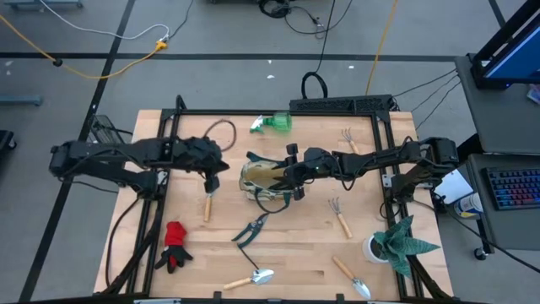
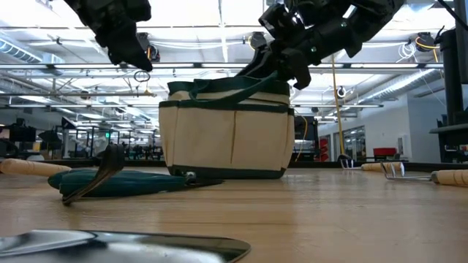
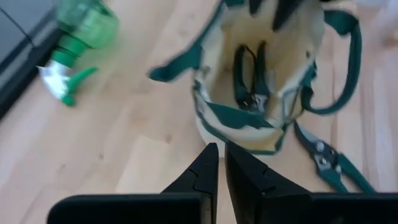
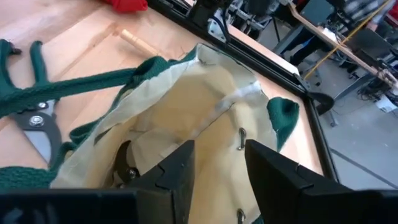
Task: Pick & Place Garden tools in Gardening bag
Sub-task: Put the green shears into the brown gardening bag
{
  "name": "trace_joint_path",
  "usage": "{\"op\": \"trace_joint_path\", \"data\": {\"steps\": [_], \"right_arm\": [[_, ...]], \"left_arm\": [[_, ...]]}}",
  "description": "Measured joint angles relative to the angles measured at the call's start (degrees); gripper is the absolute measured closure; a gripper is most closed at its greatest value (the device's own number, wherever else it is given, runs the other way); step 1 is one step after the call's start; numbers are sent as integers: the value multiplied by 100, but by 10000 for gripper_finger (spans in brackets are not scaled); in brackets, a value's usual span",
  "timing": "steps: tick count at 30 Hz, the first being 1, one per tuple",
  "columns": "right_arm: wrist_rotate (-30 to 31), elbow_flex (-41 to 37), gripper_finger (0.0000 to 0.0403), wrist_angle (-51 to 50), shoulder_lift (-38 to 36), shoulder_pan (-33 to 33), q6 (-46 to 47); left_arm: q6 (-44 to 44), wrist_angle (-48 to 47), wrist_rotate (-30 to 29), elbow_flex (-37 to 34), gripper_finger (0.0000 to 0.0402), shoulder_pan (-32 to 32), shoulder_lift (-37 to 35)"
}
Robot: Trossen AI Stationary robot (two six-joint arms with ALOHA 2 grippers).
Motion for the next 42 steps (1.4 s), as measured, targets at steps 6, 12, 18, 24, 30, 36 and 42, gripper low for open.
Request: {"op": "trace_joint_path", "data": {"steps": [6, 12, 18, 24, 30, 36, 42], "right_arm": [[657, 0, 270, 8, 0, 11, -36], [668, 0, 273, 111, 0, 92, -233], [669, 0, 273, 71, 0, 320, -248], [659, 12, 273, -424, -544, 550, 15], [661, 3, 273, -1495, -1446, 565, 1223], [659, -191, 273, -1747, -1970, 529, 1855], [659, -641, 273, -1414, -2149, 500, 1855]], "left_arm": [[-271, 318, 2, -1, 371, -480, 464], [-554, 514, -4, -1, 371, -872, 873], [-778, 527, -41, -1, 369, -1155, 1211], [-788, 562, -50, -1, 329, -1366, 1465], [-1004, 907, 22, -1, 279, -1586, 1669], [-1643, 1123, 82, 1, 257, -1878, 1931], [-2134, 1353, 49, 1, 256, -2194, 2395]]}}
